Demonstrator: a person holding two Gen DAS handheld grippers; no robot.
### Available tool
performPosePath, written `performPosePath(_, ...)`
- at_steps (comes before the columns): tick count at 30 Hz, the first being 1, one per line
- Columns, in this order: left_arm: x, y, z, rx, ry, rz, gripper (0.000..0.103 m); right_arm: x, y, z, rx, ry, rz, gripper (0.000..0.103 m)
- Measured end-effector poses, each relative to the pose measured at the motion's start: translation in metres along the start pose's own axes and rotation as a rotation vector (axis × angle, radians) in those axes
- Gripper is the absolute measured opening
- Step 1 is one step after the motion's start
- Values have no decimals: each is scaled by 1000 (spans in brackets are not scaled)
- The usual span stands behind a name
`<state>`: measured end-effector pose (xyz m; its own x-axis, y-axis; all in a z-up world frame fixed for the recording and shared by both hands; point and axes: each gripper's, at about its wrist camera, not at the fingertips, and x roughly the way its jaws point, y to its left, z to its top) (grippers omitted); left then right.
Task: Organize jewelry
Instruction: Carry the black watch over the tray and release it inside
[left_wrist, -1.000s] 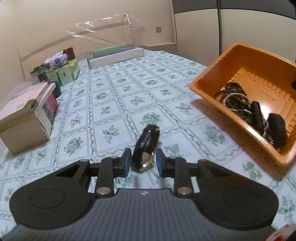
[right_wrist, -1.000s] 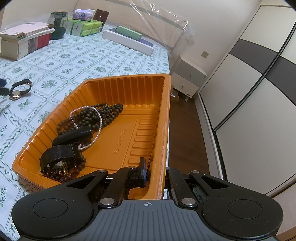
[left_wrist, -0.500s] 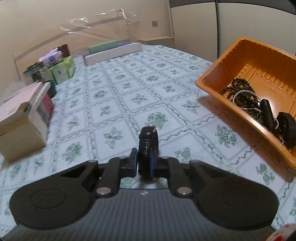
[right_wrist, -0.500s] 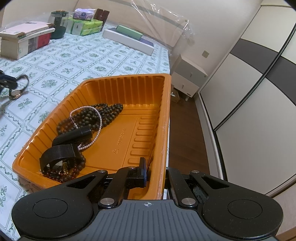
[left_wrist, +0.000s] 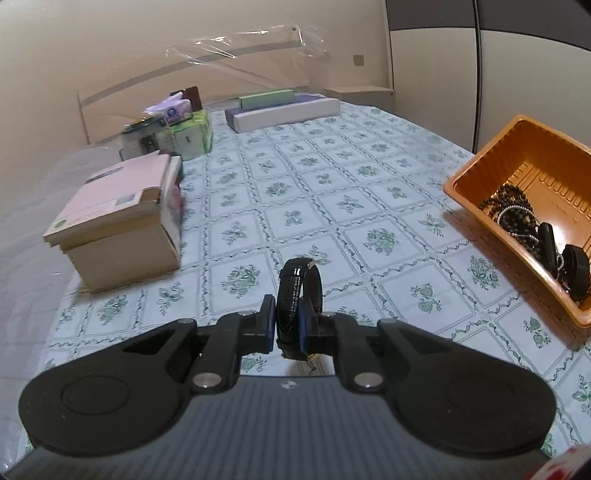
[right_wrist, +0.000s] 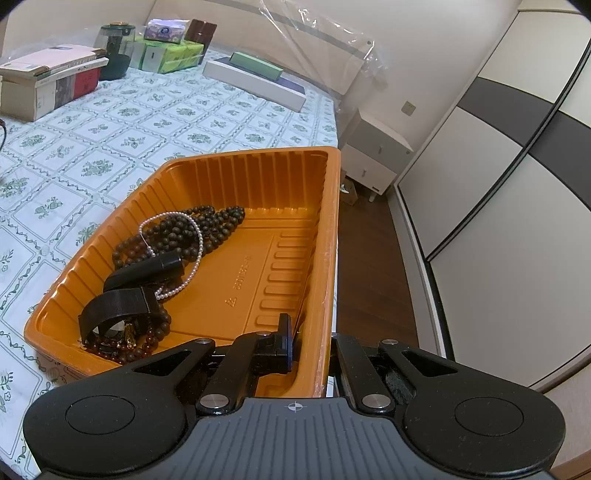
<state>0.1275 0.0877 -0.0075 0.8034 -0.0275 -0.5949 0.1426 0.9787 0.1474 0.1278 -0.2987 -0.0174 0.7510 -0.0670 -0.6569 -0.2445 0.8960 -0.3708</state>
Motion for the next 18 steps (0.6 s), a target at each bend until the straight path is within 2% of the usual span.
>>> performPosePath(8, -10, -20, -2, -28, -9, -48, 11, 0, 1, 0, -1, 1, 0, 4)
performPosePath(18, -14, -90, 12, -16, -34, -244, 11, 0, 0, 0, -1, 0, 0, 4)
